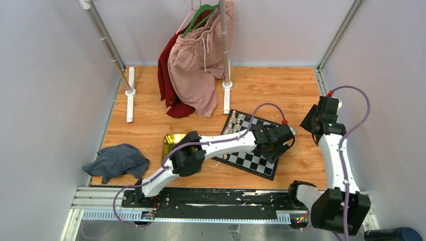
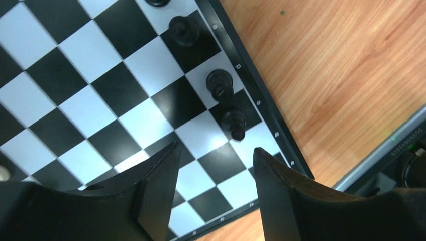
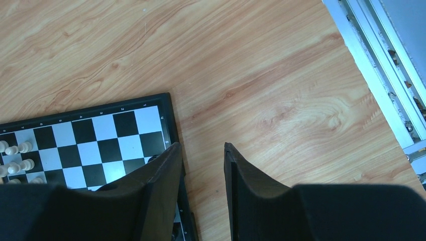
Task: Set up the chess pieces on the board
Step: Place the chess piece on the chessboard, then pick up the chess piece from the storage box.
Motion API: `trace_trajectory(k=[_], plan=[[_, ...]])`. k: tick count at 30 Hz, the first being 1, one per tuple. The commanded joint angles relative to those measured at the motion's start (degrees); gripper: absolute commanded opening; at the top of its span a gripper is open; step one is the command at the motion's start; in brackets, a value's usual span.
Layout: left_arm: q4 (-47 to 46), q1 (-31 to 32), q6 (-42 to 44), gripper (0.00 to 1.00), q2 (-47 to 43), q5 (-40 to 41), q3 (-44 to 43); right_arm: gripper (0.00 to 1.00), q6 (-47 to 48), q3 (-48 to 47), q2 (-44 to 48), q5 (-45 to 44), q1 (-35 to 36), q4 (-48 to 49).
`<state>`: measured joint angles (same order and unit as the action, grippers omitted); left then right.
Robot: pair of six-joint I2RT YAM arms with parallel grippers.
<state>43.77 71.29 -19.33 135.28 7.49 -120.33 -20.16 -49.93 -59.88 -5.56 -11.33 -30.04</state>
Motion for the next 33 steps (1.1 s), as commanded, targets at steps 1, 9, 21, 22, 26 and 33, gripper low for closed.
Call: trace_trajectory(k=[1, 9, 21, 22, 26, 33], plan=[[-0.6, 0.3, -0.3, 0.63, -8.2, 2.0, 2.8, 0.41, 0.3, -0.5, 1.7, 0.3, -0.9, -1.5], [-0.7, 0.3, -1.6, 0.70, -17.7, 4.6, 9.2, 0.41, 0.8, 0.1, 3.1, 1.8, -0.6, -1.7], [-4.8, 0.2, -12.6, 0.78, -47.1, 26.4, 39.2, 0.42, 8.9, -7.2, -2.2, 2.7, 19.7, -2.5], [-4.6, 0.1, -13.7, 0.80, -49.9, 28.6, 41.7, 0.42, 9.7, -8.2, -3.3, 2.3, 23.0, -2.4], [-2.1, -0.2, -19.3, 0.84, -59.6, 35.4, 49.5, 0.43, 12.3, -13.5, -9.9, 0.8, 35.6, -2.0], [5.2, -0.8, -28.5, 0.89, -74.4, 43.5, 57.9, 0.44, 16.3, -23.9, -23.7, 1.3, 51.8, -2.6]])
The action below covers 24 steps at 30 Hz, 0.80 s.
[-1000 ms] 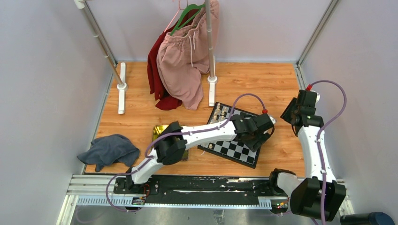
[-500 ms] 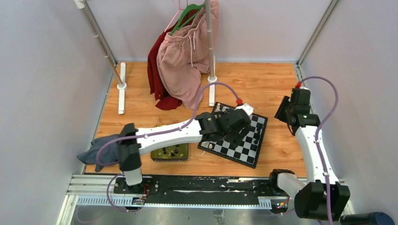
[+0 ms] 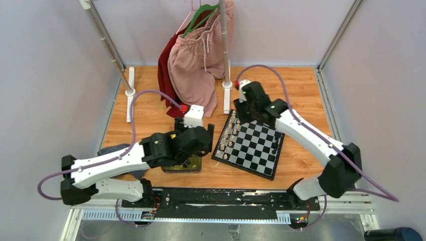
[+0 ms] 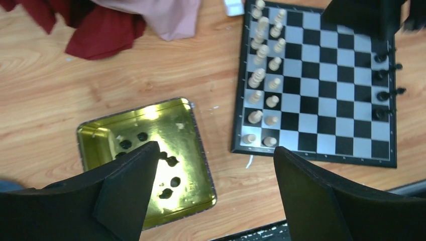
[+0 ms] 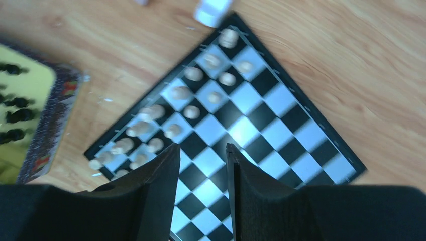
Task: Set up the chess pieces on the board
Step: Pick up the chess piece from the storage box.
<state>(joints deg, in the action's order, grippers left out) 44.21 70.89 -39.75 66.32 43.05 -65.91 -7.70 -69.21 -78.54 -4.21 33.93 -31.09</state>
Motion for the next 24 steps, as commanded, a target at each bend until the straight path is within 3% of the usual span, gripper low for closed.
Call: trace_trajectory(k=[1, 11, 24], plan=[[5.7, -0.4, -9.4, 0.89, -7.0, 8.5, 4.3, 0.44, 4.2, -6.0, -7.1, 0.1, 8.2, -1.6], [13.2, -0.4, -14.6, 0.90, -15.1, 12.6, 7.0, 0.45, 6.7, -18.5, -22.2, 2.5, 20.4, -2.5], [15.0, -0.4, -14.0, 0.91, -17.8, 14.6, 4.9, 0.45, 7.4, -24.0, -29.8, 7.9, 28.5, -3.5]])
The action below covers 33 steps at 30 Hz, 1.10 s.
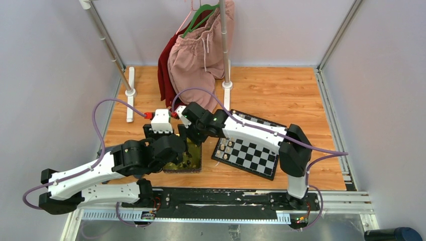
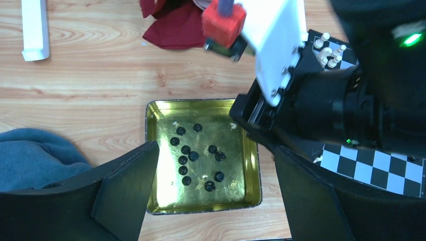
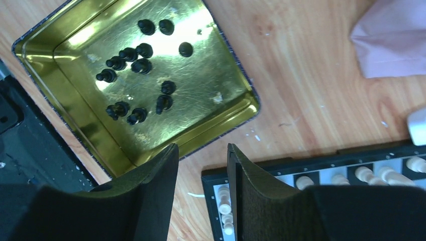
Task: Set up the chess pieces on the board
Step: Pick up the chess piece from the storage box.
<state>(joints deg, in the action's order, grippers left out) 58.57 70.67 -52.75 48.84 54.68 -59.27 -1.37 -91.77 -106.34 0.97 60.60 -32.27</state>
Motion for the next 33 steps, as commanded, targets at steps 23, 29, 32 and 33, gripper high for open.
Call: trace_trajectory(k=[23, 29, 32, 33], plan=[[0.6, -0.1, 3.4, 0.91, 1.6, 2.4, -6.8, 0.45, 0.6, -3.5, -10.3, 6.9, 6.4, -0.3], [0.4, -0.1, 5.5, 0.91, 0.8, 2.7, -8.9, 0.45, 0.5, -4.3, -11.8, 7.9, 6.5, 0.1], [0.3, -0.1, 7.8, 0.91, 1.3, 2.7, -11.1, 0.45, 0.4, -4.9, -12.6, 8.3, 6.5, 0.2], [0.3, -0.1, 8.6, 0.91, 1.5, 2.8, -11.9, 0.45, 0.4, -5.2, -12.8, 8.4, 6.5, 0.2]])
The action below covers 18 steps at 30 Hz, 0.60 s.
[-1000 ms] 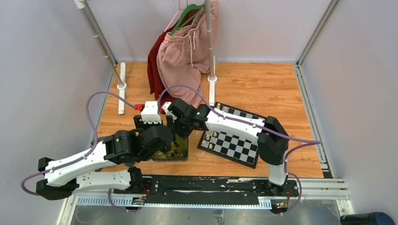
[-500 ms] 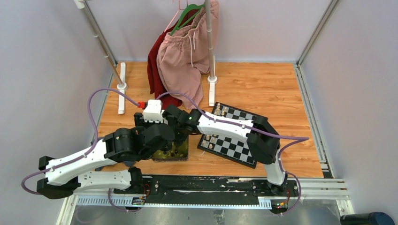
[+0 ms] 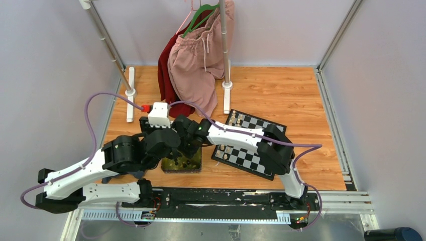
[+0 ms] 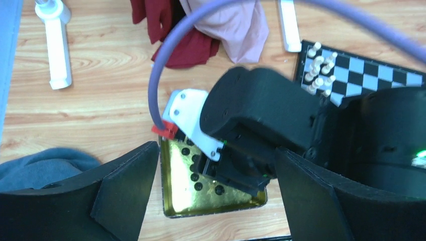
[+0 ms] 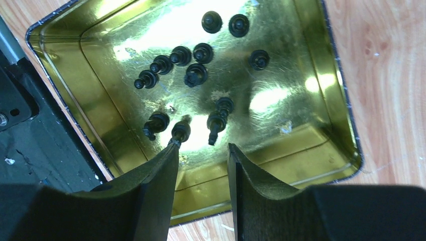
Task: Set up the chess pieces on the board
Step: Pick up the chess piece from the storage box.
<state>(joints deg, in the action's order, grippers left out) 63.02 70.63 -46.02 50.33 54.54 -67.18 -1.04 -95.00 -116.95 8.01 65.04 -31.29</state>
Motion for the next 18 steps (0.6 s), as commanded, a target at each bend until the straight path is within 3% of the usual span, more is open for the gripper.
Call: trace_trajectory(k=[1, 18], plan=[[-4.1, 0.0, 2.7, 0.91, 0.3, 2.9, -4.5, 0.45, 0.0, -2.1, -2.5, 1.5, 2.1, -0.8], [-4.1, 0.0, 7.8, 0.91, 1.4, 3.3, -9.9, 0.43, -0.1, -2.6, -4.6, 1.1, 1.4, -0.6]])
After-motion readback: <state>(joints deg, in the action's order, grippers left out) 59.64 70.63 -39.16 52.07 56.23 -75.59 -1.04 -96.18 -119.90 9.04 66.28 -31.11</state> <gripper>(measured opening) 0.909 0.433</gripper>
